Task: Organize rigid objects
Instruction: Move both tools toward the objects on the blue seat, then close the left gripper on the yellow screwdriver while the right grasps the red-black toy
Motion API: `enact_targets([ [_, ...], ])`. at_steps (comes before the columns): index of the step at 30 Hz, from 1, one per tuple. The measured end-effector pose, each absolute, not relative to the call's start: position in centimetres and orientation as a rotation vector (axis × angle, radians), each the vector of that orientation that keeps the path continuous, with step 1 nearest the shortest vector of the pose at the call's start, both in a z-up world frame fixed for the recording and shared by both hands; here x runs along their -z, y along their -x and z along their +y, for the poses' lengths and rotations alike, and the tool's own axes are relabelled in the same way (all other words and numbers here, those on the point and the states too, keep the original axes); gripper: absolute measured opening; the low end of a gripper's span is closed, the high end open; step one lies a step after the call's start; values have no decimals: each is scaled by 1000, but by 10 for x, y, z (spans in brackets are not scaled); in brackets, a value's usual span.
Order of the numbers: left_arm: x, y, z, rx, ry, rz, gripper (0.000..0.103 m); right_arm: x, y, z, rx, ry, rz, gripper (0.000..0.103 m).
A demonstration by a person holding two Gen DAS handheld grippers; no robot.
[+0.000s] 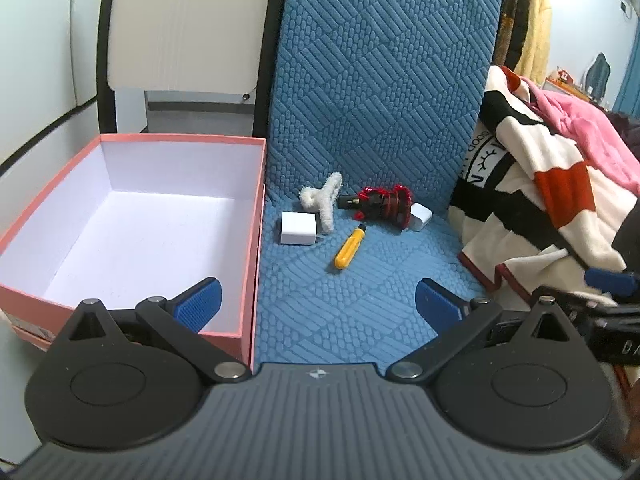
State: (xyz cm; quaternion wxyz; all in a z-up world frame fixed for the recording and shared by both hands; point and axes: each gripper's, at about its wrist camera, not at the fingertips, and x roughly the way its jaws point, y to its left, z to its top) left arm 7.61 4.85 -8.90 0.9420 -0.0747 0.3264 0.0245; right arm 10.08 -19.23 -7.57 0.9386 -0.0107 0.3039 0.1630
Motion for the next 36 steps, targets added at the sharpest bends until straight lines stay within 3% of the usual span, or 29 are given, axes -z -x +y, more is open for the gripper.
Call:
enact_targets([
  [22, 149, -125, 28, 24, 138, 624, 103, 94, -139, -184, -269, -49, 614, 100],
  [25, 161, -140, 24, 25, 146, 620, 99, 94, -153, -178, -280, -32, 605, 100],
  [28, 172, -154, 19, 27, 132, 628, 95, 93, -171, -172, -296, -15, 592, 92],
  [36, 196, -178, 0, 49, 106, 633, 84, 103, -222, -168, -372, -120, 650, 84],
])
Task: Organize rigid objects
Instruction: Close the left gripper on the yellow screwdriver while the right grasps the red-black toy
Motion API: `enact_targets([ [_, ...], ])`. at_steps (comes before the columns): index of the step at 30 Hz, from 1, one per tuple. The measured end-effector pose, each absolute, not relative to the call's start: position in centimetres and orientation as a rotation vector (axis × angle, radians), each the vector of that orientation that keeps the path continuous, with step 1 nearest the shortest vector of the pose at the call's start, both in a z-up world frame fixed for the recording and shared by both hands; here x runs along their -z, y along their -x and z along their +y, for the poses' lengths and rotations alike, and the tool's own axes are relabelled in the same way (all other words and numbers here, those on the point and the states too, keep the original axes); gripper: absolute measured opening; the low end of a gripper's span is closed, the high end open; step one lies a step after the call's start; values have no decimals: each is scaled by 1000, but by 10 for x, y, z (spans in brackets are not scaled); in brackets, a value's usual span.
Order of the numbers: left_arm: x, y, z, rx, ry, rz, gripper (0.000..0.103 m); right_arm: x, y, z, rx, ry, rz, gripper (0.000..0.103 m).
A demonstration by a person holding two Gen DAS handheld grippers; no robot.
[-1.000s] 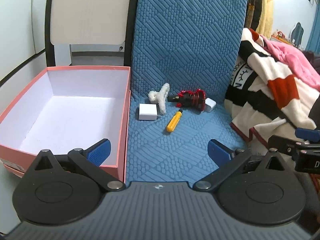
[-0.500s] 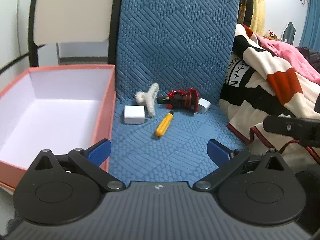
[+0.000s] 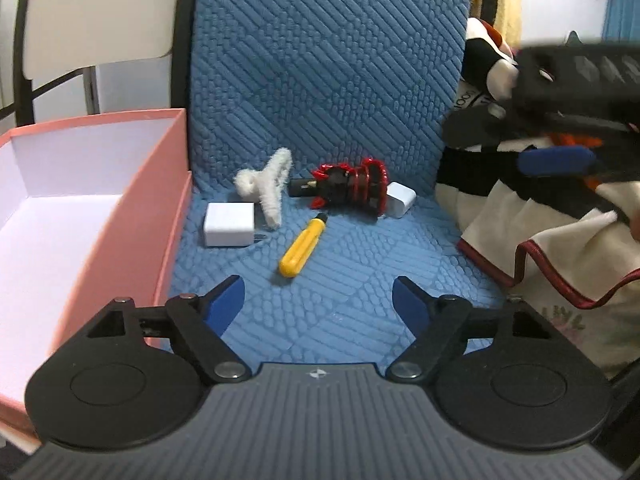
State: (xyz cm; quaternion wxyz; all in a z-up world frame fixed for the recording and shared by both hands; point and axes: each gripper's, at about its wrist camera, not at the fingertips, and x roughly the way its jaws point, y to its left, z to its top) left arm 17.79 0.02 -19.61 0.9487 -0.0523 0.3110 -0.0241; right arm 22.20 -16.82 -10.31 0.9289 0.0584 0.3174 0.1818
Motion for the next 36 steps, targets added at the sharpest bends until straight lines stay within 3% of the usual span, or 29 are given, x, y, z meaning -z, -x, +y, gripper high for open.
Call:
enact_targets([
  [6, 213, -199, -3, 62, 98, 636, 72, 99, -252, -147, -445, -62, 695, 82],
  [14, 236, -236, 1, 37, 60, 640, 68, 120, -305, -108, -510, 122, 750, 72],
  [20, 247, -259, 6, 35, 53, 643, 66, 141, -337, -87, -524, 234, 760, 72],
  [22, 250, -267, 8, 36, 50, 643, 58, 149, -346, -80, -527, 289, 750, 72],
  [31, 258, -280, 19, 59, 70, 669, 51, 189, -367, -46, -526, 556, 712, 72],
  [36, 264, -282, 24, 68, 99, 678, 37, 202, -371, -35, -513, 683, 680, 72],
])
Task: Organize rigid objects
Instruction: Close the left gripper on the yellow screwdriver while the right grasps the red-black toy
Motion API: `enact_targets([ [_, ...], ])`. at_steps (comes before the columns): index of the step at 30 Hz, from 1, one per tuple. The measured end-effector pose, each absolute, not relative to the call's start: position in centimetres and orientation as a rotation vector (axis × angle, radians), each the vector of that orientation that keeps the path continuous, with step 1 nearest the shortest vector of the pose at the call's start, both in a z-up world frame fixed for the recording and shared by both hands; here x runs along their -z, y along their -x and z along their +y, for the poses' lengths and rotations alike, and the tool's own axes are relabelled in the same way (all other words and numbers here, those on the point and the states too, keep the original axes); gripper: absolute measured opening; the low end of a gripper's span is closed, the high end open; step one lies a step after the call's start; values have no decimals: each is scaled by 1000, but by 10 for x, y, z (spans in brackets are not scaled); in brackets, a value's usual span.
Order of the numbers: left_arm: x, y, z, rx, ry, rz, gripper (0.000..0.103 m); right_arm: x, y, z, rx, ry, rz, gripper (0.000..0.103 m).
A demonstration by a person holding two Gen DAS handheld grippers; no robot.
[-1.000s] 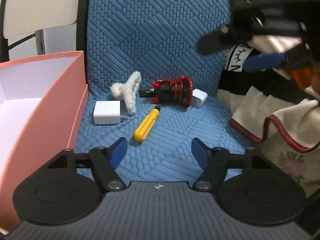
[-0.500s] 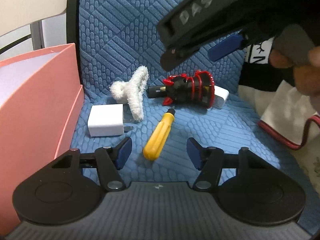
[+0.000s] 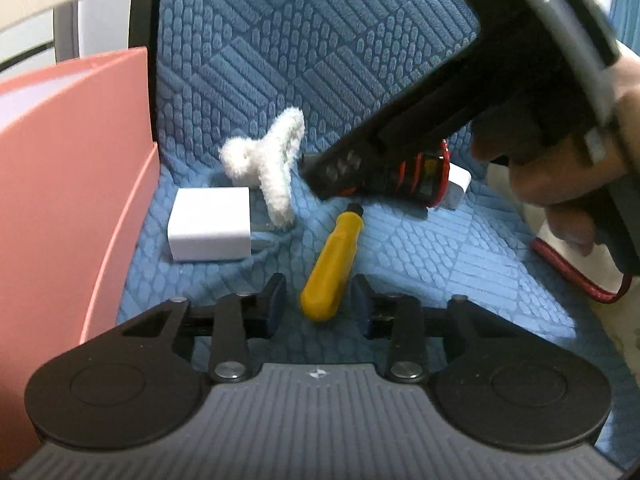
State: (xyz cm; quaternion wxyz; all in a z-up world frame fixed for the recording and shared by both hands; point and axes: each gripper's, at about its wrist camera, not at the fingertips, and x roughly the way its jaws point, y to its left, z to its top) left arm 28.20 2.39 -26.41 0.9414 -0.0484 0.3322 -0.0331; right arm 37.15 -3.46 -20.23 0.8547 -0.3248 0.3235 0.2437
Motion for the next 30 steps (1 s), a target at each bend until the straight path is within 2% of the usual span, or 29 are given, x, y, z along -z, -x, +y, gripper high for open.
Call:
enact_targets([
  [3, 265, -283, 24, 74, 98, 669, 29, 214, -372, -29, -500, 771, 657, 72],
  [18, 263, -275, 28, 101, 170, 668, 24, 238, -385, -26, -436, 877, 688, 72],
  [19, 263, -275, 27, 100, 171, 669, 24, 235, -386, -28, -429, 872, 693, 71],
  [22, 263, -274, 27, 102, 176, 671, 23, 229, -388, -36, -401, 892, 690, 59],
  [30, 262, -271, 35, 88, 209, 680, 23, 189, -409, -70, -371, 636, 775, 55],
])
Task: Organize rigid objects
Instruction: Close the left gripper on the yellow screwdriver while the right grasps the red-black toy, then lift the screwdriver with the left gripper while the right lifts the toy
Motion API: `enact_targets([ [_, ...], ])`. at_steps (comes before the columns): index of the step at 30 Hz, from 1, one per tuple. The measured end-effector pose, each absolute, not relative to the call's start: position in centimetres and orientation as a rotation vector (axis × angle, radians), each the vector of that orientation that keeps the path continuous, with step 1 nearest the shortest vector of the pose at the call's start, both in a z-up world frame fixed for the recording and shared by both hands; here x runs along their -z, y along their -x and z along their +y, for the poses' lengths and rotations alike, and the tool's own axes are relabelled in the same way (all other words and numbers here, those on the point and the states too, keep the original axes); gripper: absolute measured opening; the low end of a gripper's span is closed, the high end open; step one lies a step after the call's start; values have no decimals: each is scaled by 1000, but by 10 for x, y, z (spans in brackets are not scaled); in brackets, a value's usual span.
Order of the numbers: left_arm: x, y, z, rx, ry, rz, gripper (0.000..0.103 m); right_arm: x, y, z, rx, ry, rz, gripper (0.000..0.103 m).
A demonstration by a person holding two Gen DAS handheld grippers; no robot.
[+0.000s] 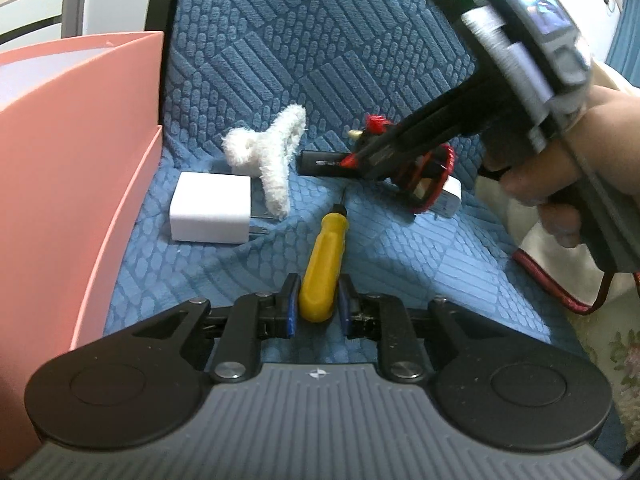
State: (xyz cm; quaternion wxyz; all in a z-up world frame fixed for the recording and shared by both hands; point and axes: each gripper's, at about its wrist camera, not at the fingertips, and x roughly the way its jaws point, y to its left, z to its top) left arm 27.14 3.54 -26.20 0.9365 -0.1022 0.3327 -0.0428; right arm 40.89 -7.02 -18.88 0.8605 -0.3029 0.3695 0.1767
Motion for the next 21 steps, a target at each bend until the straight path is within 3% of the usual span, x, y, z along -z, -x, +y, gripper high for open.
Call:
enact_targets([
  [13, 250, -259, 34, 98, 245, 665, 20, 140, -392, -135, -368, 172, 873, 54],
  [21, 242, -248, 32, 99, 258, 673, 14, 148, -363, -147, -342, 16, 972, 54],
])
